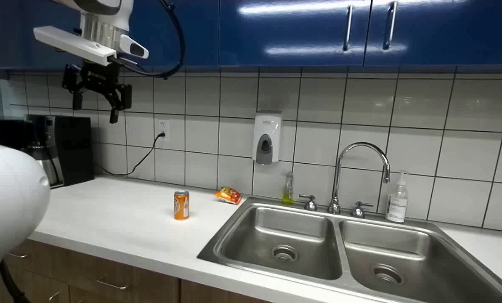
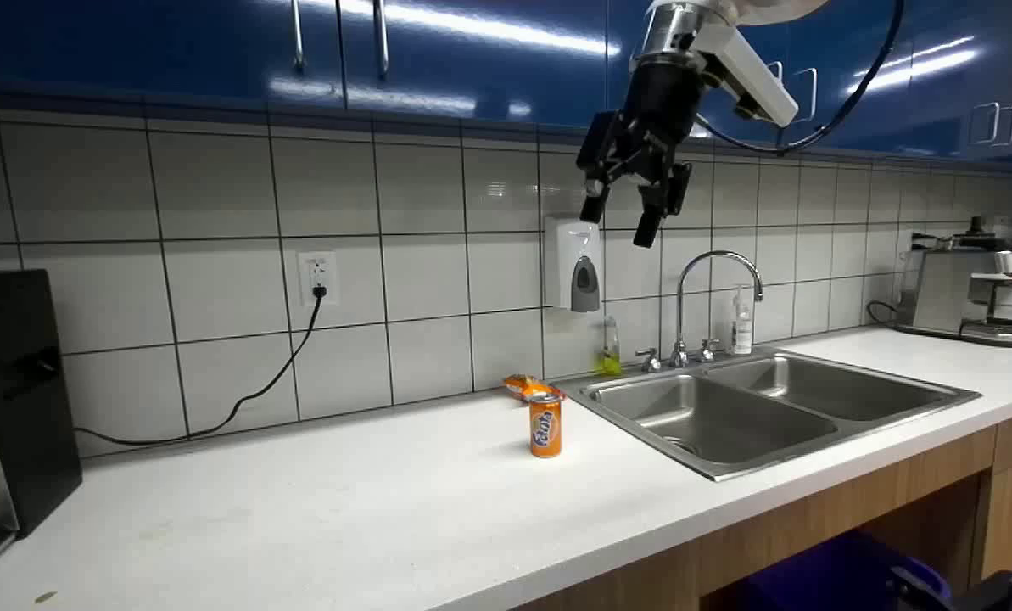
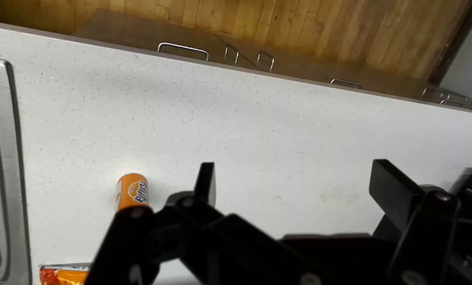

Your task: Put the can in the left sink

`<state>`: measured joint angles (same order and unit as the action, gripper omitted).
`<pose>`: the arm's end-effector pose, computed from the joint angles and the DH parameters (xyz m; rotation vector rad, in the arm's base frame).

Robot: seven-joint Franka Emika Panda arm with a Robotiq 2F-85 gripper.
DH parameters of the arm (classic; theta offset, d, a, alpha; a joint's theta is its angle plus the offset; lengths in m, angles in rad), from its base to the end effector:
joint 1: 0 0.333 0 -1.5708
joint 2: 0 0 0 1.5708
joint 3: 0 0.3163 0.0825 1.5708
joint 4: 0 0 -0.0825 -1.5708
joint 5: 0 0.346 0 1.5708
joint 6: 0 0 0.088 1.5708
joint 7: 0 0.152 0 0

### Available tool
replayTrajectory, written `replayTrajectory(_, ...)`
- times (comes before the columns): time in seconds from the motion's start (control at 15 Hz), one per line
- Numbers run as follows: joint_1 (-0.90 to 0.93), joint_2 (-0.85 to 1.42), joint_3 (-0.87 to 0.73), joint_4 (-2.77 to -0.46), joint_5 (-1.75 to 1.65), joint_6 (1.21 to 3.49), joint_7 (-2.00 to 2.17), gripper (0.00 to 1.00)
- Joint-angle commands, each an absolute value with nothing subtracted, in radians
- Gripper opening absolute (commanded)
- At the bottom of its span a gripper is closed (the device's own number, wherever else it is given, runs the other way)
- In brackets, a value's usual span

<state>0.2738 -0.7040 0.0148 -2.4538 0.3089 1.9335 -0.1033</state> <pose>0.3053 0.1265 0.5185 -2.7964 -0.4308 -0.2222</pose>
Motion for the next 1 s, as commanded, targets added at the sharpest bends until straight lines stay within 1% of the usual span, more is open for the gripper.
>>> replayTrajectory(0.0, 0.248, -0.703, 0.034, -2.45, 0.323, 1.925, -0.116, 1.0)
replayTrajectory(0.33, 0.245, -0.659, 0.039, -2.456, 0.312, 1.978, -0.136, 1.0)
replayTrajectory(0.93, 0.221, -0.419, 0.037, -2.476, 0.231, 2.265, -0.194, 1.0)
